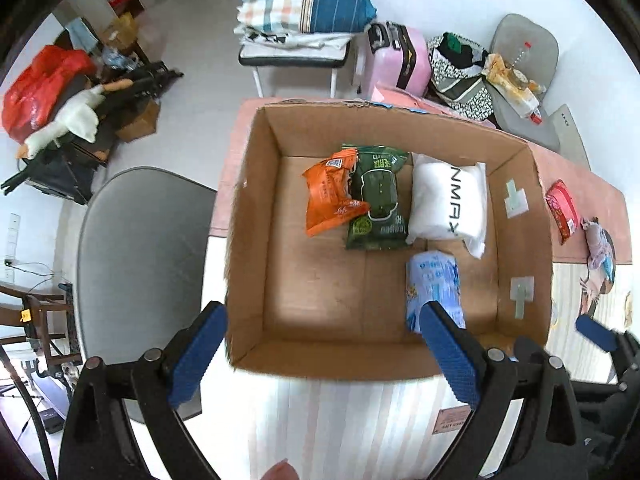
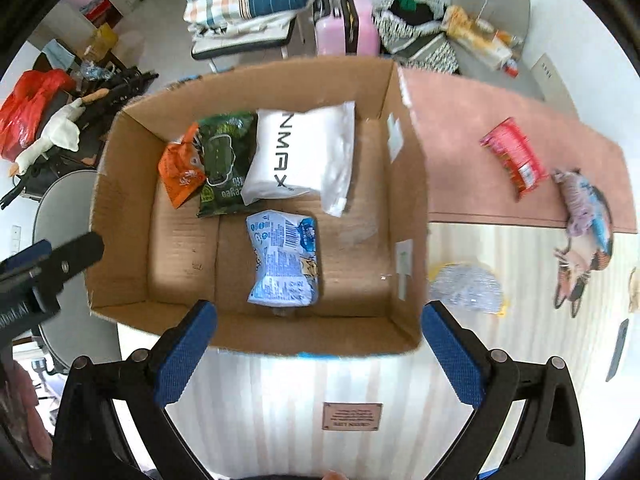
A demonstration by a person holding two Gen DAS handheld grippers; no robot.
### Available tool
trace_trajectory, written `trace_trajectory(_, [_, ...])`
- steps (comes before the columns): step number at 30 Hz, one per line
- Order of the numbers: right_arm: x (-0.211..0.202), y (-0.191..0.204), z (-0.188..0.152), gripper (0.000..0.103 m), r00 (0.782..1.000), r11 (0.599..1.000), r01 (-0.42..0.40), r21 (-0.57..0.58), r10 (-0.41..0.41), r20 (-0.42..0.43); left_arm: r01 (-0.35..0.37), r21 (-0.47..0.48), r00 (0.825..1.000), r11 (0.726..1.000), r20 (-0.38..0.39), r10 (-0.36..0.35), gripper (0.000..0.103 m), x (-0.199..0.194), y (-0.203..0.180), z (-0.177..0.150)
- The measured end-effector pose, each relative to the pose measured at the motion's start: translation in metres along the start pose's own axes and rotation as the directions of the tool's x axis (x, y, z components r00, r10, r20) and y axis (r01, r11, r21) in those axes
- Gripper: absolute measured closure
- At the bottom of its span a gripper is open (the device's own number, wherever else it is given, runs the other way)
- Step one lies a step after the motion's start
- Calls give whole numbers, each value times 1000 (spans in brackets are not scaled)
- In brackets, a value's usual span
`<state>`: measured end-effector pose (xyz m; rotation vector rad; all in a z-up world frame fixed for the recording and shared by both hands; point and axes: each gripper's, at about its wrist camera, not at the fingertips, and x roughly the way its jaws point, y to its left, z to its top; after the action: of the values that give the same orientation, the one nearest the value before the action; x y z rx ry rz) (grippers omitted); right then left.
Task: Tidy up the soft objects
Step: 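Move both open tools back toward the mat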
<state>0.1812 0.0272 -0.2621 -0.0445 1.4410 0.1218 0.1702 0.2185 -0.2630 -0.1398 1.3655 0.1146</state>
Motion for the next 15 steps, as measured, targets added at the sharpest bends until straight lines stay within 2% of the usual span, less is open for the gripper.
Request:
trace_trajectory(6, [-39,-8,-20,0,998,999,-43,-21,44,53,21,-16,998,1000,58,-20,5,-35,-5,-26])
trace_trajectory(8, [-48,-11,-25,0,996,997,-75,-20,76,55,44,-29,997,999,70,-42,1,-45,-6,-31])
trace_trajectory(12, [-62,-25,-33,0,989,991,-136,16,135,64,78,-49,993,996,96,-73,1,-60,-13,-32])
trace_trajectory(15, [-71,-53,-36,0,983,984,-165,71,158,87,102,-31,990,994,97,-98,1,-69,-34,-25])
